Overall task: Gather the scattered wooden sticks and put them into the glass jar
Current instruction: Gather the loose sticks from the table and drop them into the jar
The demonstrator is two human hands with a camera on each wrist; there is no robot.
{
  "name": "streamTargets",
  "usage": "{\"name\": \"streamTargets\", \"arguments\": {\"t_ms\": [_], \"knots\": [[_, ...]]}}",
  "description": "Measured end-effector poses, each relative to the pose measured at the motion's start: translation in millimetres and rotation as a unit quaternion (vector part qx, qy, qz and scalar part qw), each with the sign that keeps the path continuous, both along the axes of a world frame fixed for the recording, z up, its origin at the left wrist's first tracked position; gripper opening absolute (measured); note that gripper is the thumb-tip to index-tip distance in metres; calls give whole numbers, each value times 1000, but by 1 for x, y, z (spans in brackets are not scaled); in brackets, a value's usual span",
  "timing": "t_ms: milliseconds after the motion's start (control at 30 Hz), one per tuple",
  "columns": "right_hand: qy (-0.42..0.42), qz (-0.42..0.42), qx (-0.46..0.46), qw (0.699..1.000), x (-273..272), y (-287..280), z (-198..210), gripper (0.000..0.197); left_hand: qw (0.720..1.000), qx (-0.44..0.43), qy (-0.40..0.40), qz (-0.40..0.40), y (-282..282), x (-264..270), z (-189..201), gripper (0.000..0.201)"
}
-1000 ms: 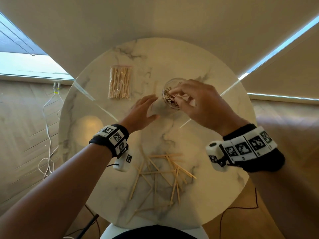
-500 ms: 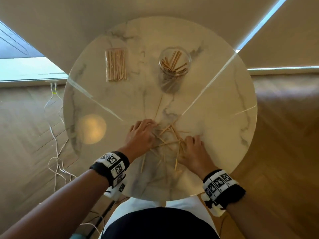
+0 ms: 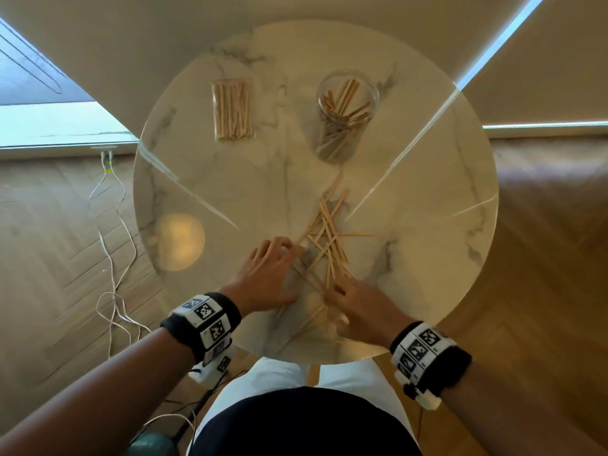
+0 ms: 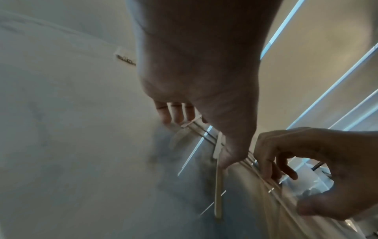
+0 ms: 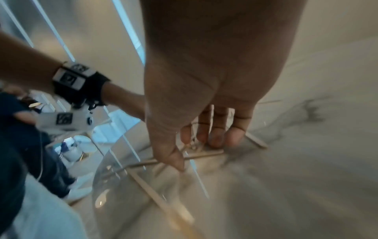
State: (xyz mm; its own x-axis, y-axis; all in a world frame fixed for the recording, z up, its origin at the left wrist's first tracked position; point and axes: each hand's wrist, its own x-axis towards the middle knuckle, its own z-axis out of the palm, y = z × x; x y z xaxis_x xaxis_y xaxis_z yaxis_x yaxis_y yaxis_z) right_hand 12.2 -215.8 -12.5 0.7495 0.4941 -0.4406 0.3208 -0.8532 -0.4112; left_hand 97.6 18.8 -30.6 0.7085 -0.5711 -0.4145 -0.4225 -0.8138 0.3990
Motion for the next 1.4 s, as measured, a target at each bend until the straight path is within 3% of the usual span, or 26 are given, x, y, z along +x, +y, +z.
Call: {"name": "streamTargets", "arguments": {"t_ms": [133, 233, 300, 433, 533, 667, 800, 900, 1000, 1033, 1200, 1300, 1400], "knots": [[-85, -16, 14, 996, 19, 6, -12, 17, 998, -23, -18, 47, -12, 11, -7, 64], [-85, -35, 24, 995, 41, 0, -6, 26, 995, -54, -25, 84, -16, 23, -5, 50], [-39, 4, 61, 997, 38, -4, 3, 30, 993, -69, -29, 89, -17, 24, -4, 49], [18, 120, 75, 990, 0, -7, 2, 36, 996, -47, -20, 77, -13, 14, -4, 63], [-34, 154, 63, 986, -12, -12, -15, 28, 995, -47, -18, 83, -15, 7, -6, 66], [-141, 61, 74, 985, 20, -21, -29, 17, 995, -50, -14, 87, -27, 11, -8, 77], [-187, -44, 56, 980, 74, -32, -27, 10, 996, -41, -31, 73, -41, 13, -13, 109], [-149, -127, 47, 980, 101, -45, -16, 29, 998, -19, -39, 49, -44, 11, -16, 119], [-50, -180, 18, 982, 109, -54, -10, 69, 996, -26, -55, 61, -47, 13, -17, 108], [-29, -185, 8, 982, 106, -52, -10, 73, 996, -31, -59, 66, -47, 16, -18, 99], [-51, -112, -41, 992, 80, -39, -17, 54, 988, -86, -114, 61, -49, 42, -23, 55], [-62, -91, -30, 994, 107, -44, -10, 65, 987, -75, -105, 99, -50, 60, -18, 70], [-24, -59, -65, 996, 150, -48, -2, 110, 986, -39, -33, 158, -55, 74, -12, 96]]}}
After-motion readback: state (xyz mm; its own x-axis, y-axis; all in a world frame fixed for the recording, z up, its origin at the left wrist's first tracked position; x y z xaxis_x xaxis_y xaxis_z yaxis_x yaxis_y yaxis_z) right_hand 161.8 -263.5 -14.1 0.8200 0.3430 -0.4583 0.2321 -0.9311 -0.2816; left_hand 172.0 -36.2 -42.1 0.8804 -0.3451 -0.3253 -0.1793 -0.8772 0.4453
